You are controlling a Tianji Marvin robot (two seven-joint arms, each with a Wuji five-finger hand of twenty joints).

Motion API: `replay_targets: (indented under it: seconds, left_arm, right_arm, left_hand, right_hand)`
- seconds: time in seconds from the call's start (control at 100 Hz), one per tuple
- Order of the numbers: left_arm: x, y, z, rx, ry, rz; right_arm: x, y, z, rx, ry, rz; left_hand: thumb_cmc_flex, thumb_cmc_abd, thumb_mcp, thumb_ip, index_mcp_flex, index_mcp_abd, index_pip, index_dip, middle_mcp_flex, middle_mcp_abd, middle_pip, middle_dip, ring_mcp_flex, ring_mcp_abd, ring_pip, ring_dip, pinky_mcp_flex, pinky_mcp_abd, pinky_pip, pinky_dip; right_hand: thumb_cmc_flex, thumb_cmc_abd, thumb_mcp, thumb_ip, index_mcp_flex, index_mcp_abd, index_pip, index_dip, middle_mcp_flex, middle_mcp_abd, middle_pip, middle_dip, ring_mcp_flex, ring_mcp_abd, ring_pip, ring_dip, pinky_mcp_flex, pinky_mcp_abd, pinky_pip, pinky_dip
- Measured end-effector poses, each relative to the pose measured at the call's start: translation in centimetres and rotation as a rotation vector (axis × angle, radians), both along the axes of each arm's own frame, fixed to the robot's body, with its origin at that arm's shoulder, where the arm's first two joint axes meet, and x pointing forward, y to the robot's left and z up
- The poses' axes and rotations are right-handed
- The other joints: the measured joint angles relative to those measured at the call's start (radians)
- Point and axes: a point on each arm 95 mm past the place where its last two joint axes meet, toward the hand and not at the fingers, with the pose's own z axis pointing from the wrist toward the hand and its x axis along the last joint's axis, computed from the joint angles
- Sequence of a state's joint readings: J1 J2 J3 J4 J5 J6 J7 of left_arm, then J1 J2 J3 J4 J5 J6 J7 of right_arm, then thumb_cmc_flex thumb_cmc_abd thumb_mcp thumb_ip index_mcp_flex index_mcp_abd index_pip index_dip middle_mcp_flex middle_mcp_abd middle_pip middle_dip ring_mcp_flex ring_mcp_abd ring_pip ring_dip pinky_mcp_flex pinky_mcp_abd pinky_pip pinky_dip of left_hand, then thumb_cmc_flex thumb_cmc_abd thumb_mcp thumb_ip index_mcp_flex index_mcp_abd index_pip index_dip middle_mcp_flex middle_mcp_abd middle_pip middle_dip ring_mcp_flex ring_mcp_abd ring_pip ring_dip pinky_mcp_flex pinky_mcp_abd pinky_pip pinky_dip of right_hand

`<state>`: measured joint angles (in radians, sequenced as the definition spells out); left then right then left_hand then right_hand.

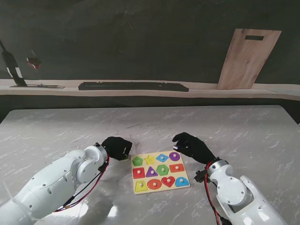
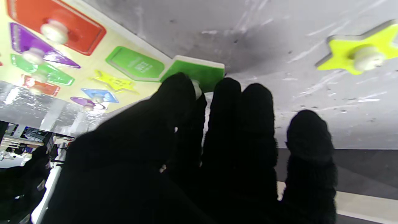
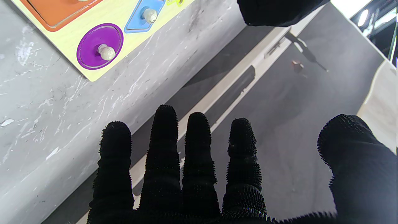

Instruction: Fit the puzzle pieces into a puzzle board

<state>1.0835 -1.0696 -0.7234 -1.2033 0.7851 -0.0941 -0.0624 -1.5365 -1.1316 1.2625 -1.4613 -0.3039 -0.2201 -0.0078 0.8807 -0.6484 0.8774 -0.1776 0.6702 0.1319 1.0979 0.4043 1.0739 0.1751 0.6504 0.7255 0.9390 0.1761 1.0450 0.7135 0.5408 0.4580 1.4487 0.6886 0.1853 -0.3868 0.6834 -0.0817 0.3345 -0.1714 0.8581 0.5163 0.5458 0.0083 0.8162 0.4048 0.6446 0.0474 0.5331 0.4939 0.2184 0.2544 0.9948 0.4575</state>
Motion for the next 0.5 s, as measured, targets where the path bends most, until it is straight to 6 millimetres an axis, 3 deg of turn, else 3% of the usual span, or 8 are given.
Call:
replay_targets:
  seconds: [0.5]
  left_arm:
    - [0.6,-3.4,-0.9,0.009,0.063,-0.095]
  right_arm:
    - [-0.1,-0.2,0.0,0.000,-0.002,-0.005]
  left_hand:
    - [-0.002,0.000,0.016,0.000,0.000,0.000,0.002,0.000,0.000,0.000,0.014,0.015,0.000,0.000,0.010,0.000,0.000,0.000,0.002,0.000]
  right_hand:
    - [0.000,0.000,0.000,0.000,0.000,0.000,0.000,0.000,0.000,0.000,0.000,0.000,0.000,0.000,0.000,0.000,0.000,0.000,0.000,0.000]
